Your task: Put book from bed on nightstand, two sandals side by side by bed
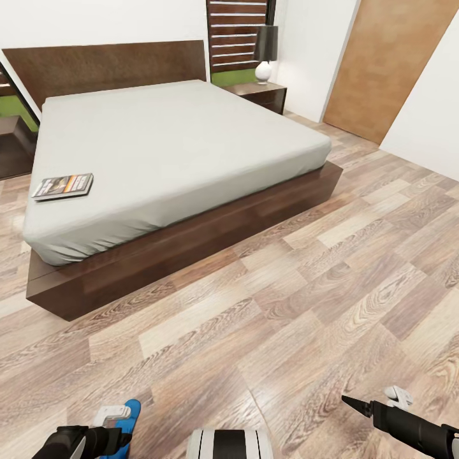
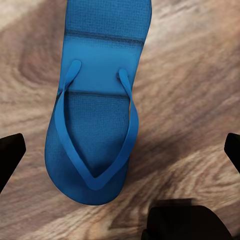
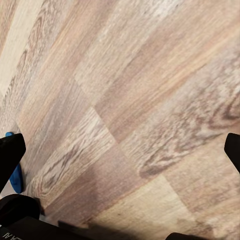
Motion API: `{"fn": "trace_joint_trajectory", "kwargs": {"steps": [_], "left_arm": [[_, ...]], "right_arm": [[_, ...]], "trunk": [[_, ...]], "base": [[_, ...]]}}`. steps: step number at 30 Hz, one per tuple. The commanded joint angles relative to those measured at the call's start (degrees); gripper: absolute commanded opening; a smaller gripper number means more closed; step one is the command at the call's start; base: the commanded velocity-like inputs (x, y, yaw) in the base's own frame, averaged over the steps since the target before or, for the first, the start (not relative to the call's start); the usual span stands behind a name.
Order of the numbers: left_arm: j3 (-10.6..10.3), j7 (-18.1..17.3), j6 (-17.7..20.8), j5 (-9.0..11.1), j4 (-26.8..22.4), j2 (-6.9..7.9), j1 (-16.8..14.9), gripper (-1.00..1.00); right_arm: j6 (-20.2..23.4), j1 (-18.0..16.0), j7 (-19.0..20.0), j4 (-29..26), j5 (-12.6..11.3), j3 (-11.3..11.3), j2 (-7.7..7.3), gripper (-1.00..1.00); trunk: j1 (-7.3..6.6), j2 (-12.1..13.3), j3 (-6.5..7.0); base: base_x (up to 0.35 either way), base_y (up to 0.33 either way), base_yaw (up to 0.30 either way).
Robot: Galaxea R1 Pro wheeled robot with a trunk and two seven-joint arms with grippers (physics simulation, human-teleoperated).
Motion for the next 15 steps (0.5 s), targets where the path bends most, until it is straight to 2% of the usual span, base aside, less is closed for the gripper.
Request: {"fn": "trace_joint_trajectory", "kwargs": {"steps": [1, 6, 15], "left_arm": [[0.27, -0.30, 0.41, -0.02, -0.09, -0.03, 0.00, 1.00], [0.27, -0.30, 0.41, -0.03, -0.09, -0.04, 0.00, 1.00], [0.27, -0.30, 0.41, 0.03, -0.09, -0.03, 0.00, 1.00]], "right_arm": [[0.35, -0.02, 0.08, 0.00, -0.21, -0.06, 0.00, 1.00], [0.35, -0.02, 0.08, 0.00, -0.21, -0.06, 0.00, 1.00], [0.35, -0.02, 0.08, 0.00, -0.21, -0.06, 0.00, 1.00]], "trunk": [[-0.01, -0.02, -0.04], [0.09, -0.07, -0.93], [0.09, -0.07, -0.93]], "base": [[0.000, 0.000, 0.000], [0.000, 0.000, 0.000], [0.000, 0.000, 0.000]]}}
